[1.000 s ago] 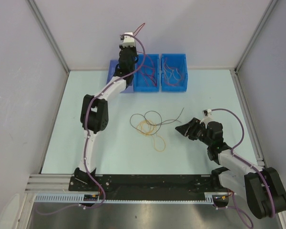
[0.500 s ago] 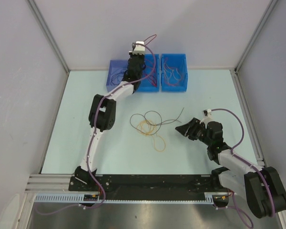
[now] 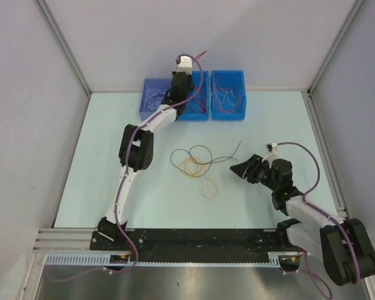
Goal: Untangle the cables
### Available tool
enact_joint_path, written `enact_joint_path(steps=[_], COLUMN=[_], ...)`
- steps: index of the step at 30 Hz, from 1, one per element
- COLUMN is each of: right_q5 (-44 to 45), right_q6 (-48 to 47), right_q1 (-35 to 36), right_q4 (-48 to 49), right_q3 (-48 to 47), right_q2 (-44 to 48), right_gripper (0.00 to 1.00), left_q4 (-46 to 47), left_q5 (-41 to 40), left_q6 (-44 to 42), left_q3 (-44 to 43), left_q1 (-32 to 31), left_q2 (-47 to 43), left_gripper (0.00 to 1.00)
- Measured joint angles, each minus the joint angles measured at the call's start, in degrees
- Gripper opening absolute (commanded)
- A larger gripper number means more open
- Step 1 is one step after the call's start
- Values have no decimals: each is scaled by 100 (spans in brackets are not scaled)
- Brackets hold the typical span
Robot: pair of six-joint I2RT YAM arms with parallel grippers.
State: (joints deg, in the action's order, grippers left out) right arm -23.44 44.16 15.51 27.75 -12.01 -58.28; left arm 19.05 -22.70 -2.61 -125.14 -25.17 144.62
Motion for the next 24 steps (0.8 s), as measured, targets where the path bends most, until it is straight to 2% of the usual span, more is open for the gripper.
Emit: enact_joint_path(steps=[8, 10, 11, 12, 13, 15, 17, 24], right_q5=[0, 0, 0, -2, 0, -2, 0, 0], right_q6=[2, 0, 2, 2, 2, 2, 2, 2], right_q1=[0, -2, -2, -4, -9, -15, -15, -15], right_q4=[2, 2, 2, 2, 2, 2, 2, 2], right_q3=[0, 0, 0, 0, 0, 0, 0, 0], right_q2=[0, 0, 0, 0, 0, 0, 0, 0], right_gripper=[52, 52, 52, 52, 52, 52, 52, 52], left_q4=[-981, -1193, -1257, -1329, -1377, -1438, -1423, -1368], left_q5=[389, 525, 581, 664, 710, 846, 1005, 1421], left_q6=[807, 1014, 1078, 1156, 1222, 1325, 1425, 1532], left_q3=[-807, -807, -807, -807, -807, -807, -807, -562], left_q1=[72, 109, 129, 155, 184, 245, 289, 319], left_q2=[533, 562, 564, 566, 566, 566, 566, 380], left_gripper=[9, 17, 25, 41, 49, 59, 66, 67])
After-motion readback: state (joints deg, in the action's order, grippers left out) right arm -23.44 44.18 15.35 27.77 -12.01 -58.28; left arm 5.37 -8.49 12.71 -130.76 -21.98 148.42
